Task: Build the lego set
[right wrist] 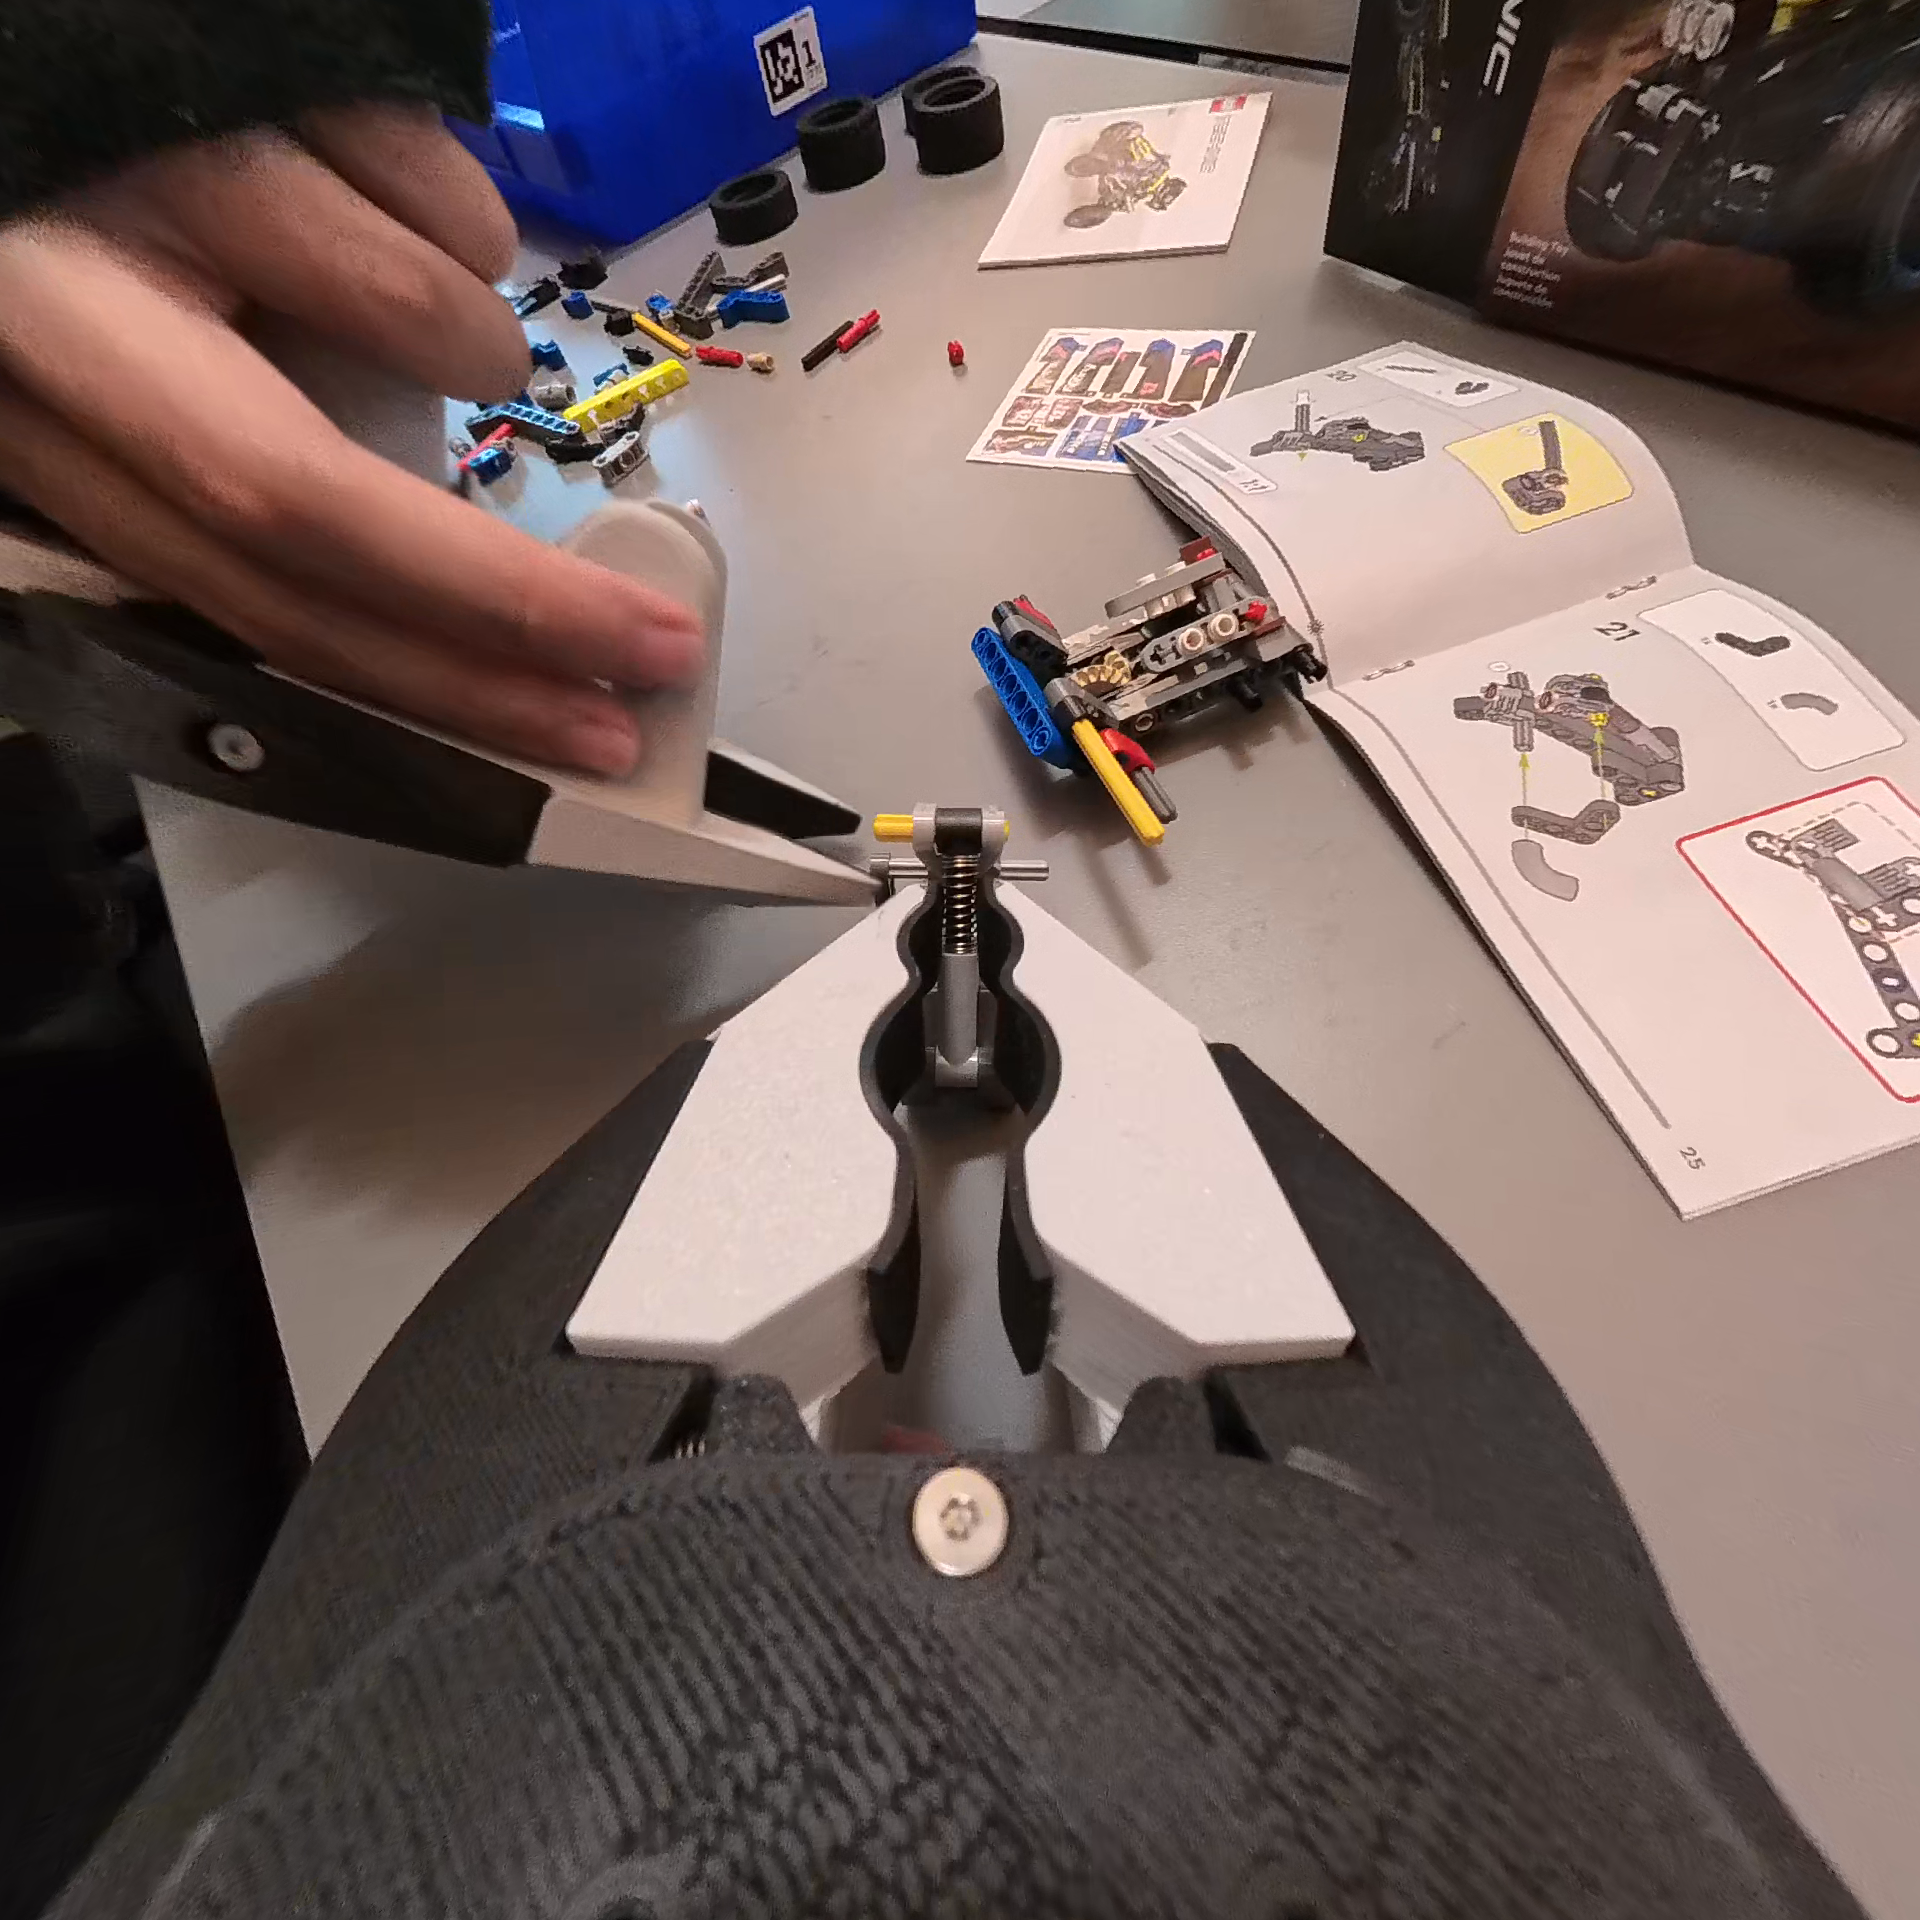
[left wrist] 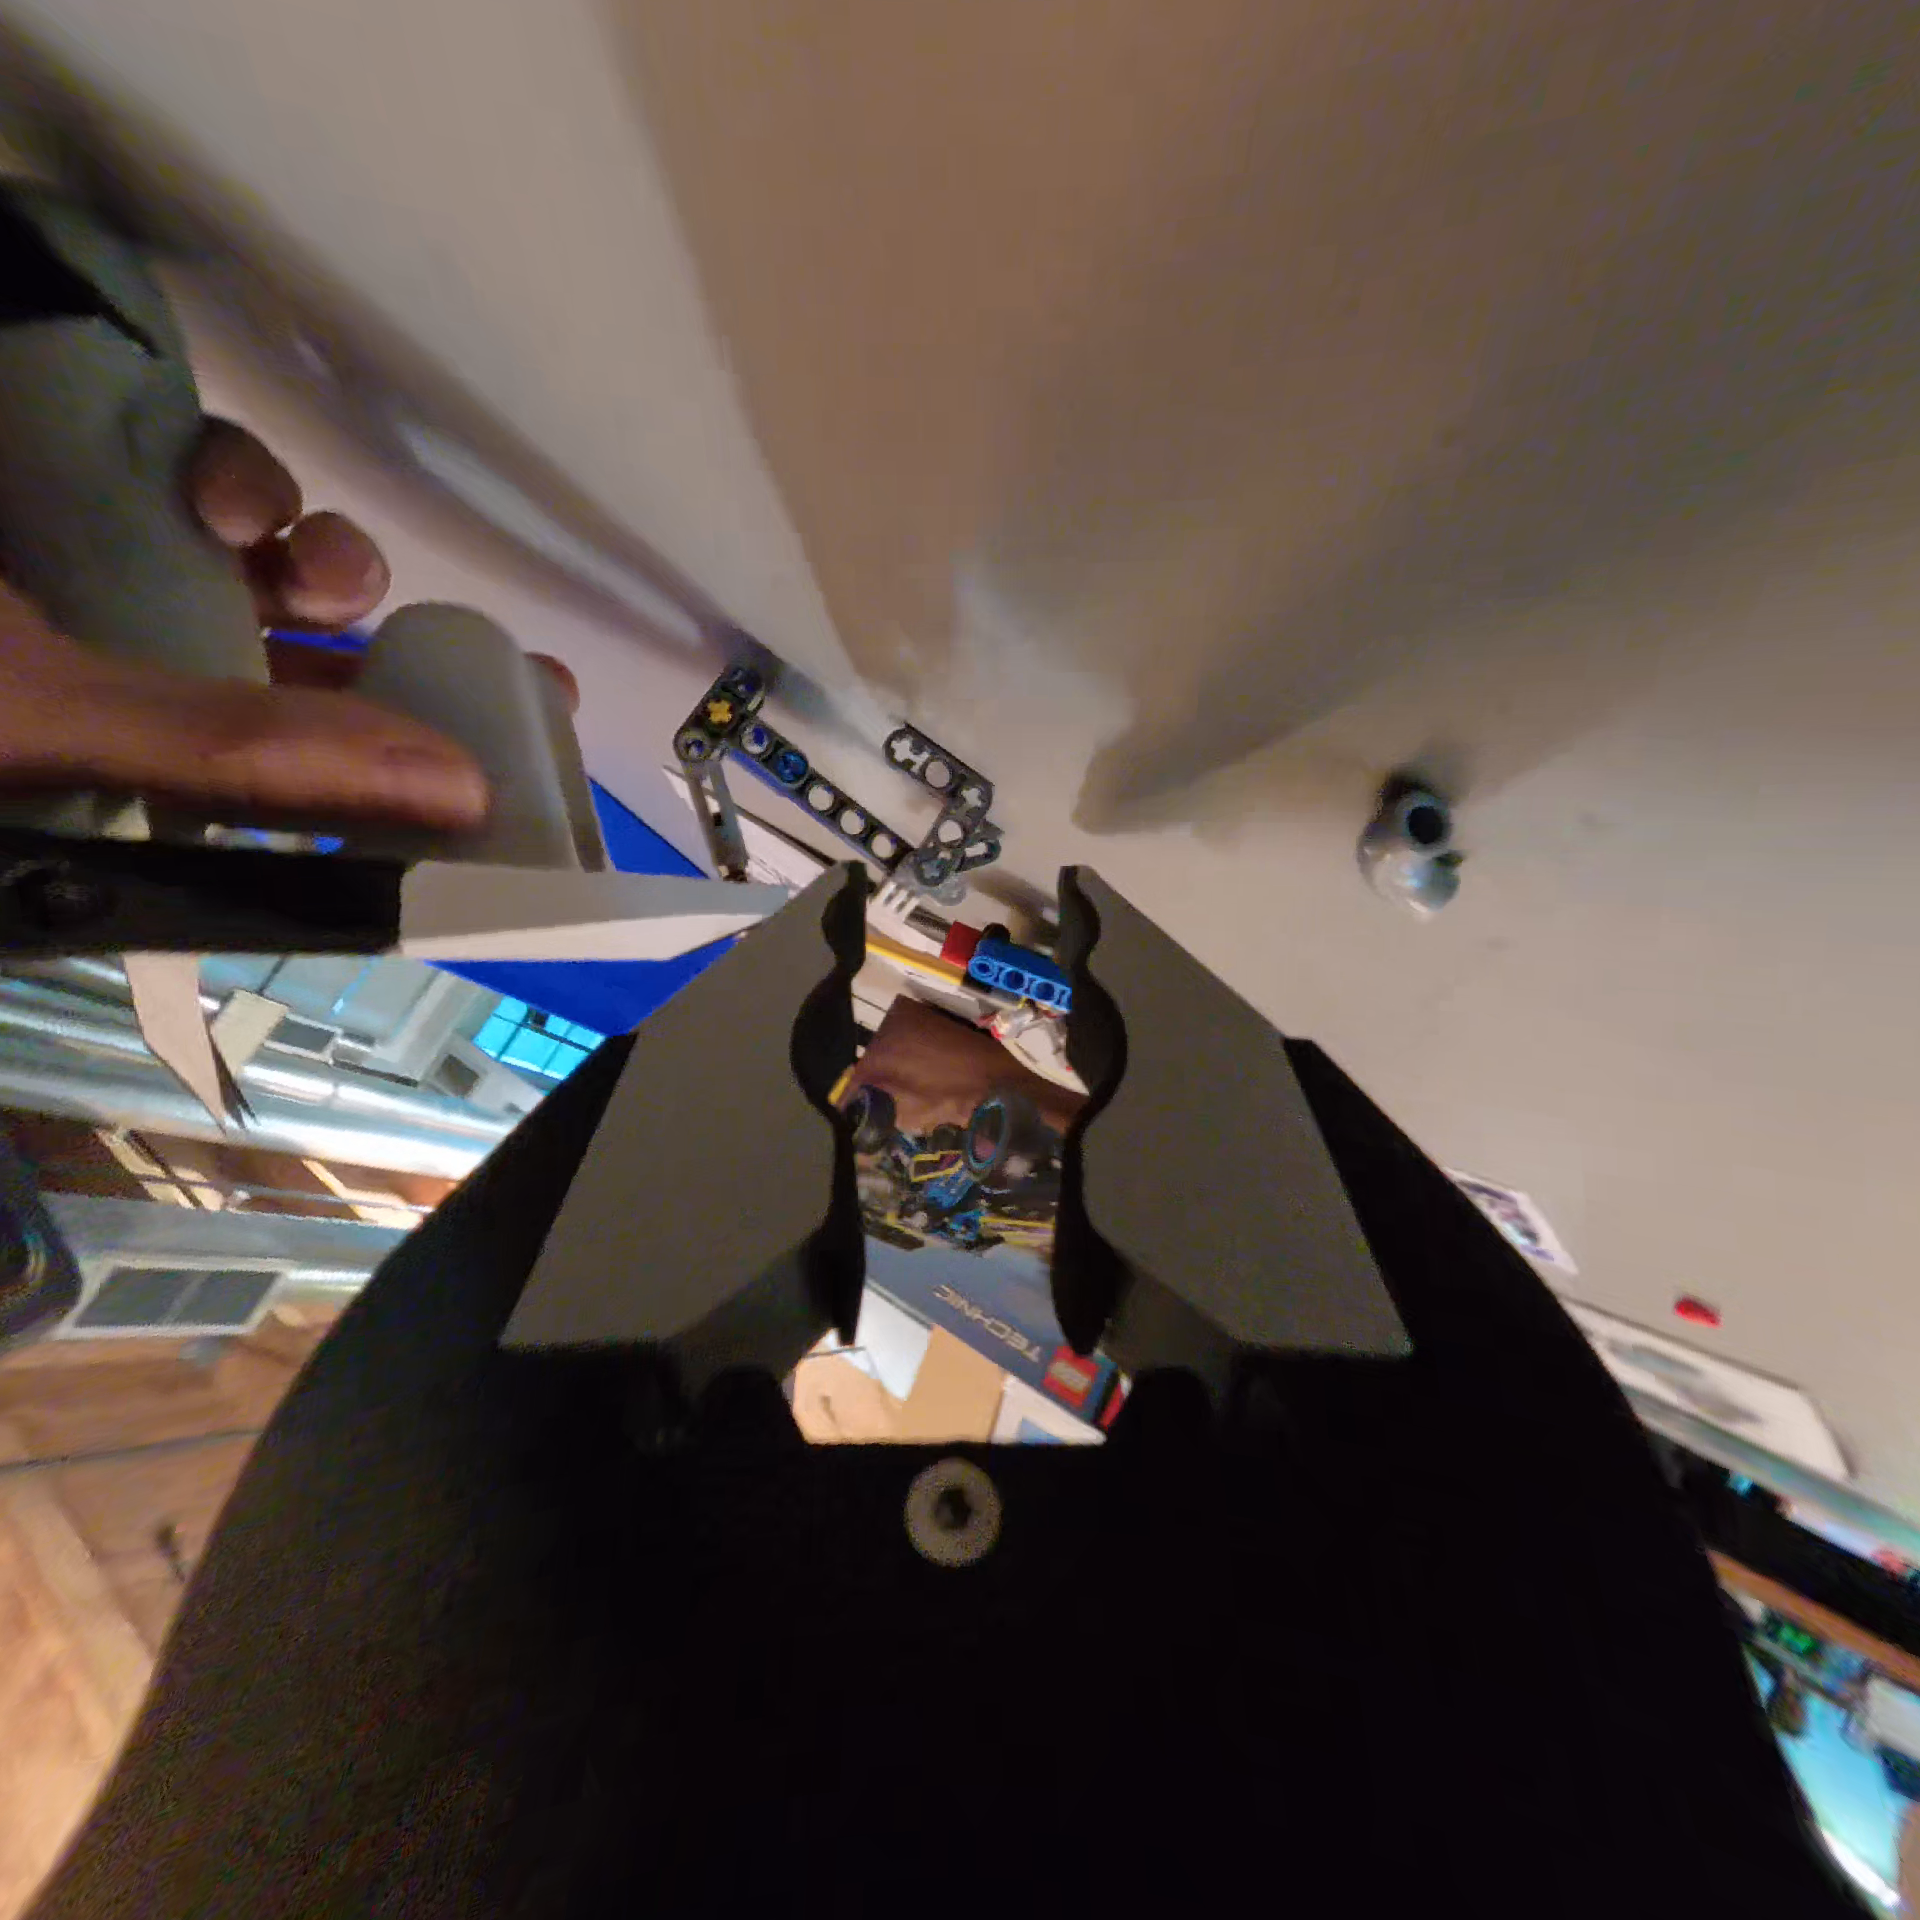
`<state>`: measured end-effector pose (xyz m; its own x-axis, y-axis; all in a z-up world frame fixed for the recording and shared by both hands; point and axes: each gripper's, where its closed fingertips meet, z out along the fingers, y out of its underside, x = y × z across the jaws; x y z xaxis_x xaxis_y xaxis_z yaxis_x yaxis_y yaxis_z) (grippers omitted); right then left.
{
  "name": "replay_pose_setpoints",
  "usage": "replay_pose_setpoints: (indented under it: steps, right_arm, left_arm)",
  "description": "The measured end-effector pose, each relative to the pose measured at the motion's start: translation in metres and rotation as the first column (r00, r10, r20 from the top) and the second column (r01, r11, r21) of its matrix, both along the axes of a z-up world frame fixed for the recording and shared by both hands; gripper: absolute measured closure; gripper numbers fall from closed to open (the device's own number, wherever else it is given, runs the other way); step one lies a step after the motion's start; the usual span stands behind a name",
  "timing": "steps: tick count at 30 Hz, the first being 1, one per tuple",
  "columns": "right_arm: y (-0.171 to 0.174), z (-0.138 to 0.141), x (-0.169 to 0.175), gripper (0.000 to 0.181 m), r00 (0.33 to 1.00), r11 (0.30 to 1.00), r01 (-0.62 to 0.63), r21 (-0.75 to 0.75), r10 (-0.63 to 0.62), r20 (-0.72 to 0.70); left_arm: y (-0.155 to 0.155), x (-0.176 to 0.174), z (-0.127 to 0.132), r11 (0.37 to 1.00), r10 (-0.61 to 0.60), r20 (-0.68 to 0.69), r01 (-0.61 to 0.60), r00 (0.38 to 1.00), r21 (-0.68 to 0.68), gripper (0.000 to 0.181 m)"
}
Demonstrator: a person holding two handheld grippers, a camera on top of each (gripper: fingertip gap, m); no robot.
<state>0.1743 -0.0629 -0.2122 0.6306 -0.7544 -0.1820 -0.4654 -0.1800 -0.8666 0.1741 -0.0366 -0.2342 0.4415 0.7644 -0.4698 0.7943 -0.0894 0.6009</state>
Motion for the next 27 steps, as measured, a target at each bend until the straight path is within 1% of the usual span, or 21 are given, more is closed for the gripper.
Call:
replay_pose_setpoints:
  steps: [3,5,6,9,11,12,13,15,17,18,22,25,26,27]
  right_arm:
    - [0.000,0.001,0.000,0.177,1.000,1.000,-0.001,0.012,0.001,-0.005]
    - [0.000,0.001,0.000,0.177,1.000,1.000,-0.003,0.010,0.003,-0.004]
    - [0.000,0.001,0.000,0.177,1.000,1.000,-0.005,0.013,0.005,-0.002]
    - [-0.001,0.004,0.000,0.178,1.000,0.999,0.002,0.034,-0.002,0.001]
    - [-0.003,0.004,0.000,0.178,1.000,0.999,0.010,0.041,-0.010,0.001]
    - [-0.003,0.004,0.001,0.178,1.000,0.999,0.014,0.039,-0.014,0.001]
    - [-0.003,0.004,0.001,0.178,1.000,0.999,0.016,0.034,-0.016,0.003]
    - [-0.005,0.003,0.003,0.178,0.999,0.999,0.036,0.016,-0.036,0.009]
    - [-0.005,0.002,0.005,0.178,0.998,0.999,0.053,-0.005,-0.053,0.018]
    - [-0.006,0.001,0.007,0.178,0.997,0.997,0.068,-0.019,-0.068,0.025]
    - [0.001,-0.004,0.007,0.178,0.997,0.991,0.057,-0.125,-0.049,0.066]
    - [0.008,-0.009,0.003,0.178,0.996,0.977,0.032,-0.210,-0.013,0.093]
    - [0.010,-0.011,0.003,0.178,0.996,0.976,0.030,-0.214,-0.013,0.083]
    - [0.010,-0.013,0.003,0.178,0.997,0.976,0.029,-0.217,-0.014,0.072]
  left_arm:
    - [-0.002,0.002,-0.008,0.999,0.002,0.020,-0.003,1.000,0.051,0.151]
    - [-0.007,0.003,-0.009,1.000,-0.001,0.030,0.000,1.000,0.031,0.161]
    - [-0.009,0.003,-0.008,1.000,0.011,0.021,-0.011,1.000,0.012,0.171]
    - [-0.013,0.004,-0.006,0.993,0.089,-0.080,-0.095,0.993,-0.068,0.176]
    - [-0.014,0.004,-0.007,0.976,0.134,-0.221,-0.167,0.966,-0.139,0.176]
    - [-0.015,0.004,-0.006,0.958,0.159,-0.312,-0.223,0.937,-0.181,0.176]
    - [-0.015,0.003,-0.005,0.935,0.181,-0.410,-0.285,0.894,-0.209,0.176]
    - [-0.015,-0.001,-0.003,0.886,0.194,-0.596,-0.400,0.779,-0.234,0.175]
    - [-0.015,-0.004,-0.002,0.839,0.189,-0.725,-0.492,0.663,-0.231,0.174]
    - [-0.015,-0.005,-0.001,0.823,0.176,-0.761,-0.518,0.624,-0.235,0.173]
    - [-0.014,-0.003,-0.002,0.760,0.169,-0.842,-0.612,0.512,-0.219,0.171]
    - [-0.011,-0.005,-0.007,0.743,0.174,-0.886,-0.648,0.429,-0.168,0.172]
    - [-0.010,-0.006,-0.007,0.736,0.170,-0.897,-0.658,0.407,-0.159,0.173]
    - [-0.010,-0.006,-0.007,0.729,0.167,-0.902,-0.666,0.398,-0.159,0.174]
